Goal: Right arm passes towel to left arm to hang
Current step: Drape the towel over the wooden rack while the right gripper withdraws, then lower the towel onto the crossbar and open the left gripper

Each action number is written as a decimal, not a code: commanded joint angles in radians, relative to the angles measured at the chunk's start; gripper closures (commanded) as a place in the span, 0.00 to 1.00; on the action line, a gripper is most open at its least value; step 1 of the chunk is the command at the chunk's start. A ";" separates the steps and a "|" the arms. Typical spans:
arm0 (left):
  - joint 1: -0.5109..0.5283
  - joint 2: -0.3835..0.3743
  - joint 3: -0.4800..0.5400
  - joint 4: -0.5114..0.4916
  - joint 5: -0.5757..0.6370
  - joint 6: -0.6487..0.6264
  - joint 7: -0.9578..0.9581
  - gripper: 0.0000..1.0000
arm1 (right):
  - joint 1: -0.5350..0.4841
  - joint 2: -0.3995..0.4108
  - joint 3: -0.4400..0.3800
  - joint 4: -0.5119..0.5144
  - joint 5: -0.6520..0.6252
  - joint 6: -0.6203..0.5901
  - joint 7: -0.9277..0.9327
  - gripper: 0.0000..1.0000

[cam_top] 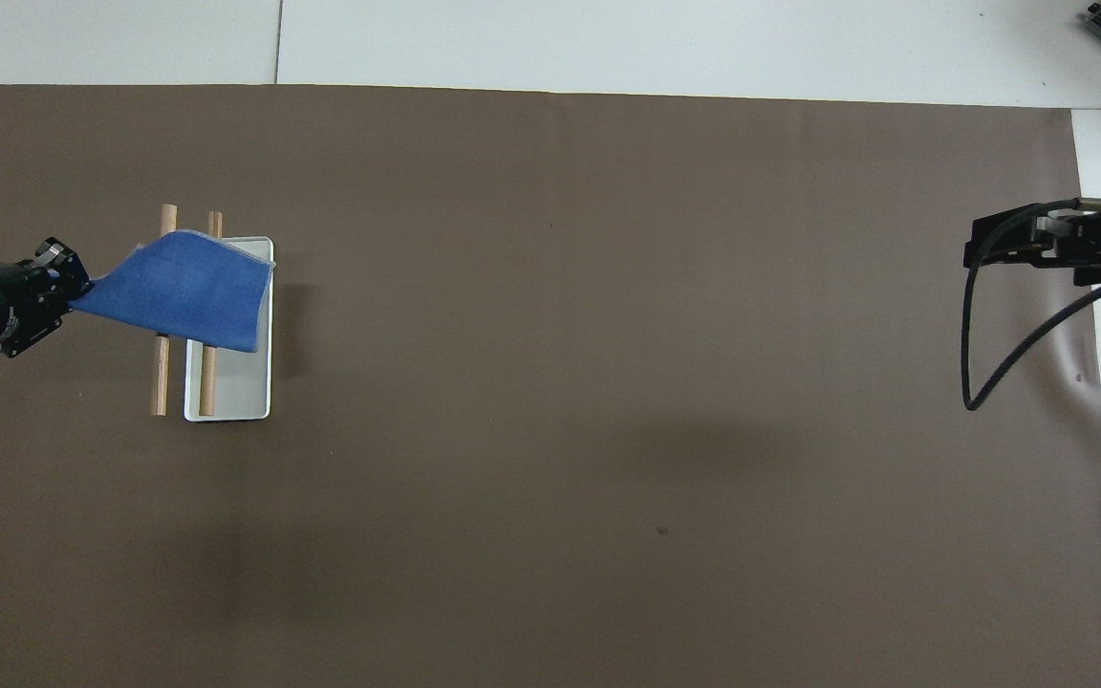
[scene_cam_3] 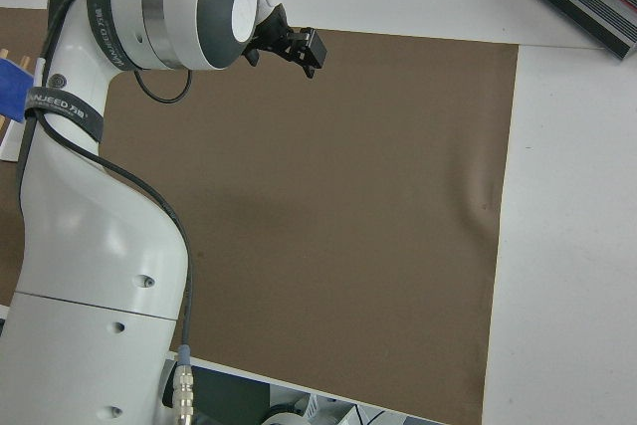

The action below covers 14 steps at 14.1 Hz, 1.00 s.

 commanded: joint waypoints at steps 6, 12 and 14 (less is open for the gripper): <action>0.006 -0.077 0.003 -0.119 0.023 0.005 -0.008 1.00 | -0.023 -0.065 -0.020 -0.090 0.009 -0.023 -0.033 0.00; 0.003 -0.083 0.001 -0.148 0.023 0.049 -0.010 1.00 | -0.012 -0.072 -0.017 -0.097 -0.051 -0.030 -0.070 0.00; 0.000 -0.076 0.000 -0.148 0.023 0.069 -0.026 1.00 | -0.012 -0.072 -0.014 -0.097 -0.038 -0.033 -0.038 0.00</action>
